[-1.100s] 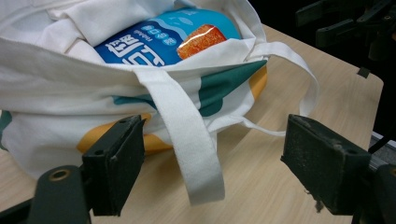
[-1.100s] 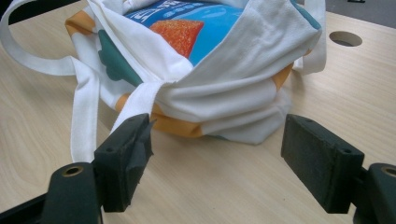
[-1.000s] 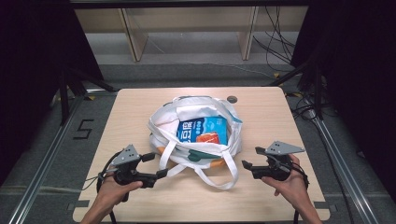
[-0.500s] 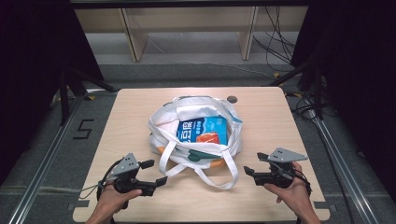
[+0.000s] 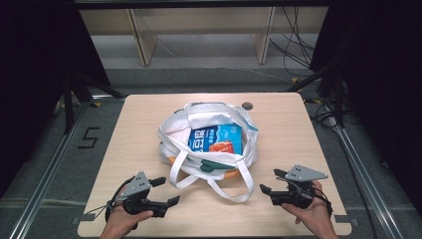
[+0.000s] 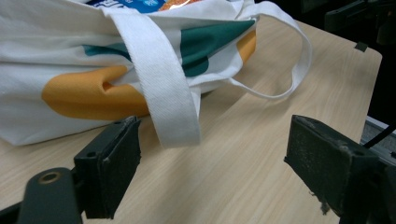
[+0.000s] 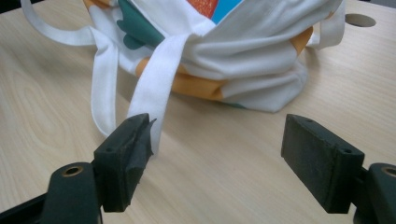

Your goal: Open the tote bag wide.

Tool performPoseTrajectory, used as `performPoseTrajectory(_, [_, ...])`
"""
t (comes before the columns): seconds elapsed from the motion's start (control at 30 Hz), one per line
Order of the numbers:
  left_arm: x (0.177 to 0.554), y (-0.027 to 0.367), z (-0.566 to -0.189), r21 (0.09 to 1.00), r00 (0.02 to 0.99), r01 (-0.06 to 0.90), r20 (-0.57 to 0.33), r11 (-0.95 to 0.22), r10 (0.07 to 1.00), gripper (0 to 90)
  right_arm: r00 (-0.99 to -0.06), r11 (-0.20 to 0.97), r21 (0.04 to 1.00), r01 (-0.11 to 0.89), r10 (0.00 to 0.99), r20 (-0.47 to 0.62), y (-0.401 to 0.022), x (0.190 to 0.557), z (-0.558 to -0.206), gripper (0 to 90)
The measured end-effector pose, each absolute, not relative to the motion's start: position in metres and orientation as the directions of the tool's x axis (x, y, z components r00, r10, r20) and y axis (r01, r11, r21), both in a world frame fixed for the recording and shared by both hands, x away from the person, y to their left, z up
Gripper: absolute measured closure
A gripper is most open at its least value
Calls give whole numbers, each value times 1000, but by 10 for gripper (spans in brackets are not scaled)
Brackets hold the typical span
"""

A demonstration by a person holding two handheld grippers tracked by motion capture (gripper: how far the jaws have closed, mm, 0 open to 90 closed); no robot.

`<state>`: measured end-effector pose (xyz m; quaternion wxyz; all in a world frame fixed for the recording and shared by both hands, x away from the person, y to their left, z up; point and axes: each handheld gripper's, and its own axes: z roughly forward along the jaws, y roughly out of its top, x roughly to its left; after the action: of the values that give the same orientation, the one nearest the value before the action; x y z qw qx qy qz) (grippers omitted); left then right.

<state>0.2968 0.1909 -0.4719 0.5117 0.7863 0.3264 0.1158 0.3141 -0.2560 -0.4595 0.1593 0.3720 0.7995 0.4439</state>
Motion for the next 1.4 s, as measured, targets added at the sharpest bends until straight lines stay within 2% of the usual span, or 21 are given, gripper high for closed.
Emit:
performPoseTrajectory(0.03, [295, 190, -473, 879, 758, 397, -152, -264, 634, 172, -691, 352, 834, 426, 721, 48, -257, 316, -461, 251])
performPoseTrajectory(0.07, [295, 190, -474, 879, 765, 395, -152, -268, 626, 172, -678, 338, 824, 455, 731, 74, -256, 312, -462, 251])
performPoseTrajectory(0.13, [292, 189, -476, 881, 762, 396, -157, -260, 629, 172, -704, 363, 826, 431, 708, 57, -258, 313, -464, 250])
performPoseTrajectory(0.2, [290, 189, -477, 878, 773, 381, -129, -292, 621, 172, -690, 360, 829, 427, 722, 42, -257, 309, -466, 249])
performPoseTrajectory(0.37, [284, 187, -479, 874, 772, 391, -140, -290, 620, 172, -695, 369, 820, 437, 717, 47, -256, 303, -469, 246])
performPoseTrajectory(0.47, [280, 186, -481, 876, 770, 390, -141, -285, 622, 172, -701, 391, 822, 414, 713, 14, -257, 301, -469, 246])
performPoseTrajectory(0.5, [279, 186, -480, 873, 770, 389, -131, -295, 625, 172, -693, 370, 817, 443, 719, 50, -255, 298, -470, 247])
performPoseTrajectory(0.63, [276, 186, -481, 874, 776, 378, -122, -303, 618, 172, -705, 396, 820, 413, 710, 12, -256, 296, -471, 245])
performPoseTrajectory(0.67, [275, 186, -482, 871, 774, 383, -121, -308, 621, 172, -694, 379, 812, 445, 718, 45, -255, 292, -472, 244])
performPoseTrajectory(0.7, [275, 186, -482, 872, 778, 381, -121, -308, 617, 172, -707, 401, 815, 418, 707, 15, -256, 293, -473, 244])
performPoseTrajectory(0.73, [274, 185, -483, 870, 775, 382, -119, -311, 621, 172, -692, 382, 805, 453, 720, 48, -254, 290, -473, 243])
performPoseTrajectory(0.77, [273, 184, -484, 870, 777, 383, -121, -311, 618, 172, -709, 405, 815, 415, 705, 11, -256, 291, -474, 241])
performPoseTrajectory(0.8, [273, 185, -484, 868, 782, 374, -105, -328, 614, 172, -699, 389, 806, 445, 714, 41, -254, 288, -475, 239])
performPoseTrajectory(0.83, [272, 184, -485, 868, 784, 373, -105, -329, 612, 172, -710, 404, 814, 418, 704, 15, -255, 289, -476, 238])
performPoseTrajectory(0.93, [270, 185, -486, 854, 787, 373, -84, -363, 611, 170, -703, 400, 801, 445, 710, 36, -254, 283, -478, 234])
performPoseTrajectory(0.97, [268, 183, -487, 861, 785, 381, -109, -337, 609, 170, -718, 419, 803, 423, 696, 15, -256, 284, -478, 233])
performPoseTrajectory(1.13, [270, 185, -486, 865, 793, 355, -78, -355, 604, 170, -728, 430, 797, 425, 685, 18, -256, 282, -481, 229])
performPoseTrajectory(1.17, [268, 184, -487, 863, 778, 384, -111, -329, 618, 170, -718, 421, 794, 438, 695, 28, -256, 281, -482, 229])
performPoseTrajectory(1.33, [270, 185, -487, 854, 782, 378, -87, -359, 617, 170, -715, 421, 793, 440, 698, 26, -255, 280, -483, 229])
performPoseTrajectory(1.4, [269, 184, -487, 857, 782, 387, -110, -339, 614, 170, -725, 429, 789, 440, 688, 30, -255, 280, -484, 229])
